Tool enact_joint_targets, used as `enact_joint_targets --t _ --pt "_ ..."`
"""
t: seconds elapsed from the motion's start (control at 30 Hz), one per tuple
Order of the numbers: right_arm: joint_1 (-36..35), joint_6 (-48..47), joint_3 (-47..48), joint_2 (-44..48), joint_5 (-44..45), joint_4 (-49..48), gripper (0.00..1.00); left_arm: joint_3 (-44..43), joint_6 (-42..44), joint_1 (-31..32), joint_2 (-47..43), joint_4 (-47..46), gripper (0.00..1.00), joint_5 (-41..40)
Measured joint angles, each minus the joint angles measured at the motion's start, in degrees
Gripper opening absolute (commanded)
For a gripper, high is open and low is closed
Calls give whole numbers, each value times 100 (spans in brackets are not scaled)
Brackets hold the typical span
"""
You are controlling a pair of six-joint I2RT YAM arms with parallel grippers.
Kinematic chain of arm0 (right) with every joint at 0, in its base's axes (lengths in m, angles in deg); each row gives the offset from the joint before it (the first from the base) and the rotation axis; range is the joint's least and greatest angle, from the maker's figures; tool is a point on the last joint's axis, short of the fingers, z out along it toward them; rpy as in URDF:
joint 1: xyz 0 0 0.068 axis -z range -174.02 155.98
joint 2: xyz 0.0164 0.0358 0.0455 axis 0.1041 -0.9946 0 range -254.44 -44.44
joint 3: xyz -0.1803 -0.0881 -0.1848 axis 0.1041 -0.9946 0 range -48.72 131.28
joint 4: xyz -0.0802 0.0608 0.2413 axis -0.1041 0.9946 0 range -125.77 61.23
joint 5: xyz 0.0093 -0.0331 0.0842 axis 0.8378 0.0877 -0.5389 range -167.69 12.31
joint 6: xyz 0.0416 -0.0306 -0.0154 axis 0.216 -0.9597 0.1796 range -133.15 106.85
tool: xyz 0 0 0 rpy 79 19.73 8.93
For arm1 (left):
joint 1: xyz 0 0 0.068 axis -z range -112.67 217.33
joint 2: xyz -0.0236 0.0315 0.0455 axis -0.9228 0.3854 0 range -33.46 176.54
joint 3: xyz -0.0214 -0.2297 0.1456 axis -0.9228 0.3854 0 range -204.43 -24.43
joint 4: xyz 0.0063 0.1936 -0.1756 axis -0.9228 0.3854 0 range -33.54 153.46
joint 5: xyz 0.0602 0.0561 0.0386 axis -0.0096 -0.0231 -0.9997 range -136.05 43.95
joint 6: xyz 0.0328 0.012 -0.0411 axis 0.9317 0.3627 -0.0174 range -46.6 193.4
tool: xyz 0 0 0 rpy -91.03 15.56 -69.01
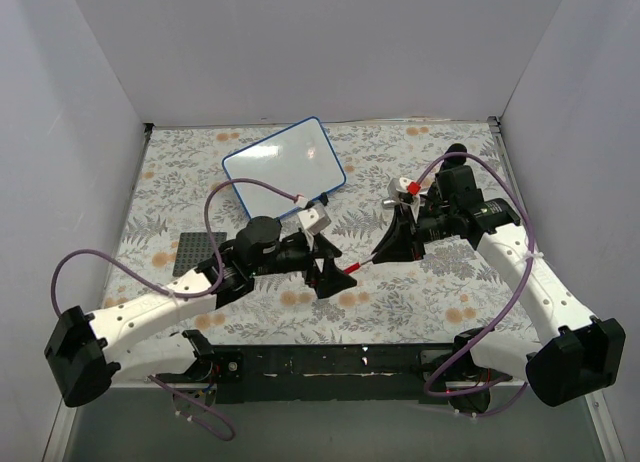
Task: Write a sentence on the whiteboard
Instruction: Pass from the right arm to the left, then pass from the left arm to the right
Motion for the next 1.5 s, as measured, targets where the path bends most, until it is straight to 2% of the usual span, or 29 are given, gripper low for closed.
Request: enact_joint_targets --t 0.23,0.27,0.33,0.37,0.47,0.57,0.6,0.63,0.73,0.8,1.0,1.13,1.27,1.5 --pt "0 254 -15 -20 -13 -127 1 -619 566 0 935 330 79 260" --pt "0 262 -39 -20 -15 -160 1 -699 632 0 1023 343 73 308" --pt "0 278 -94 -22 -15 -179 1 -791 728 0 1169 369 70 422" --pt "0 286 -105 -33 -15 -177 1 -817 769 0 1224 380 65 483" --pt "0 306 -105 -70 -17 -186 1 -890 870 0 1392 498 62 669" --pt "0 328 -105 -90 -20 -186 1 -968 957 0 1541 669 52 776" --pt "0 332 -105 -94 -22 -186 1 -977 973 0 1565 704 38 798" --pt "0 337 -105 -96 -22 -186 1 -977 992 0 1578 752 32 815" --pt "0 339 -105 -98 -31 -186 1 -984 1043 0 1578 872 0 857" --pt "0 354 -103 -120 -48 -203 5 -999 1082 0 1578 892 0 942" --pt "15 431 -101 -184 -179 -188 63 -977 841 13 1574 737 0 907" --pt "11 560 96 -420 -352 -155 68 -509 210 11 1370 -98 0 739" --pt "11 817 415 -737 -586 -192 68 57 -431 7 1010 -903 0 496" --pt "15 1937 470 -780 -695 -887 64 170 -920 7 844 -1639 0 284"
